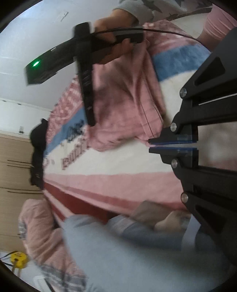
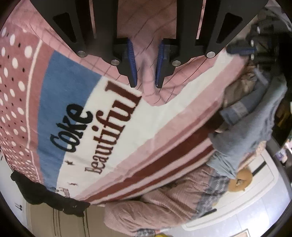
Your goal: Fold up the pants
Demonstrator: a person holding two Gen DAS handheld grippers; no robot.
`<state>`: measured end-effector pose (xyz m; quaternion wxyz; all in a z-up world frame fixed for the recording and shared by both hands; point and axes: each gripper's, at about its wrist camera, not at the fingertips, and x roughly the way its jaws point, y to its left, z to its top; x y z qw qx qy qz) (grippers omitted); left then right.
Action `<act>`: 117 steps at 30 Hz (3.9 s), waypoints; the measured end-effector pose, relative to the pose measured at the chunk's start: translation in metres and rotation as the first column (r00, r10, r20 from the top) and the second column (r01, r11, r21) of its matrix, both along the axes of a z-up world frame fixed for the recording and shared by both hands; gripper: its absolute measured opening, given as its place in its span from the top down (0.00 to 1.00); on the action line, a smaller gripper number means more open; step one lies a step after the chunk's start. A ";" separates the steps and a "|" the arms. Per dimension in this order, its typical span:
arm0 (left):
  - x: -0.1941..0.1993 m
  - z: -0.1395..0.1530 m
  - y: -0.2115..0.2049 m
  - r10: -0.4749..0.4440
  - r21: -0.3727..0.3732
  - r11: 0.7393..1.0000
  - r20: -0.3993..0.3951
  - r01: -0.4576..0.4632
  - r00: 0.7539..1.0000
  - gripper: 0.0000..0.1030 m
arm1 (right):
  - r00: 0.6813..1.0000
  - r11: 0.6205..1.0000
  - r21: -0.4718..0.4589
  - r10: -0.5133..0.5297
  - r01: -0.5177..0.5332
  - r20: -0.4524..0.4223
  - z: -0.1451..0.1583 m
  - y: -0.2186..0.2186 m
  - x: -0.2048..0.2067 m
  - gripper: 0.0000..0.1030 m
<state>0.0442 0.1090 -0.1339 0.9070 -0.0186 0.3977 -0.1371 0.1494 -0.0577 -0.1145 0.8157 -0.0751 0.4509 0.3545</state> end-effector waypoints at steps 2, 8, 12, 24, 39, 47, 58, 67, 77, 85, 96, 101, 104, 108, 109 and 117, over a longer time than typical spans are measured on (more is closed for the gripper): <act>-0.001 0.013 0.000 -0.013 -0.016 1.000 0.037 0.014 0.999 0.91 | 1.000 1.000 0.015 0.017 -0.017 0.020 0.012 -0.008 -0.016 0.79; 0.031 0.020 -0.008 -0.063 -0.095 0.993 0.029 0.066 0.998 0.83 | 0.977 0.976 0.049 0.214 -0.214 0.012 0.023 -0.006 -0.082 0.71; 0.053 0.015 -0.009 -0.066 -0.109 0.992 -0.013 0.064 0.998 0.81 | 0.961 0.962 -0.024 0.272 -0.271 0.049 0.001 0.013 -0.102 0.54; 0.081 -0.021 -0.016 -0.076 -0.092 0.994 -0.127 0.064 0.989 0.95 | 0.916 0.916 0.025 0.401 -0.400 -0.015 -0.033 0.030 -0.117 0.95; 0.045 0.020 -0.015 -0.009 -0.056 0.998 0.031 0.011 0.999 0.55 | 0.999 0.988 0.155 0.032 -0.027 -0.035 -0.002 -0.098 -0.131 0.63; 0.018 0.055 -0.050 -0.030 -0.109 0.993 0.161 0.048 0.986 0.37 | 0.788 0.764 0.202 -0.611 0.613 -0.079 0.021 -0.312 -0.172 0.34; 0.018 0.051 -0.086 -0.022 -0.116 0.993 0.139 0.039 0.990 0.36 | 0.517 0.405 0.393 -0.823 0.826 -0.237 -0.015 -0.415 -0.189 0.23; 0.023 0.050 -0.068 0.052 -0.101 0.994 0.146 -0.038 0.988 0.36 | 0.398 0.290 0.464 -0.905 0.837 -0.152 -0.001 -0.406 -0.162 0.93; 0.016 0.055 -0.026 0.113 -0.152 0.984 0.151 -0.090 0.982 0.34 | 0.747 0.673 0.540 -0.654 0.505 0.117 0.084 -0.239 -0.117 0.93; 0.008 0.056 -0.002 0.129 -0.175 0.979 0.158 -0.101 0.979 0.32 | 0.956 0.919 0.346 -0.254 0.190 0.149 0.059 -0.072 -0.101 0.94; 0.018 0.047 -0.002 0.068 -0.200 0.979 0.125 -0.042 0.990 0.28 | 0.997 0.994 0.112 -0.001 -0.007 0.075 -0.017 -0.006 -0.113 0.57; 0.030 0.043 -0.026 -0.027 -0.223 0.974 0.105 0.050 0.994 0.28 | 0.997 0.989 0.147 -0.025 0.014 0.072 0.012 -0.044 -0.132 0.52; 0.042 0.037 -0.041 -0.065 -0.220 0.972 0.079 0.081 0.995 0.28 | 0.982 0.978 0.173 -0.140 0.117 0.130 0.037 -0.084 -0.138 0.48; 0.064 0.021 -0.064 -0.098 -0.208 0.973 0.026 0.101 0.995 0.28 | 0.945 0.939 0.231 -0.294 0.256 0.147 0.055 -0.138 -0.140 0.47; 0.069 0.016 -0.069 -0.097 -0.209 0.973 0.012 0.098 0.995 0.32 | 0.937 0.928 0.247 -0.320 0.280 0.140 0.056 -0.149 -0.140 0.47; 0.067 0.012 -0.054 -0.009 -0.189 0.982 0.007 0.010 1.000 0.90 | 0.883 0.859 0.297 -0.460 0.417 0.089 0.047 -0.204 -0.135 0.46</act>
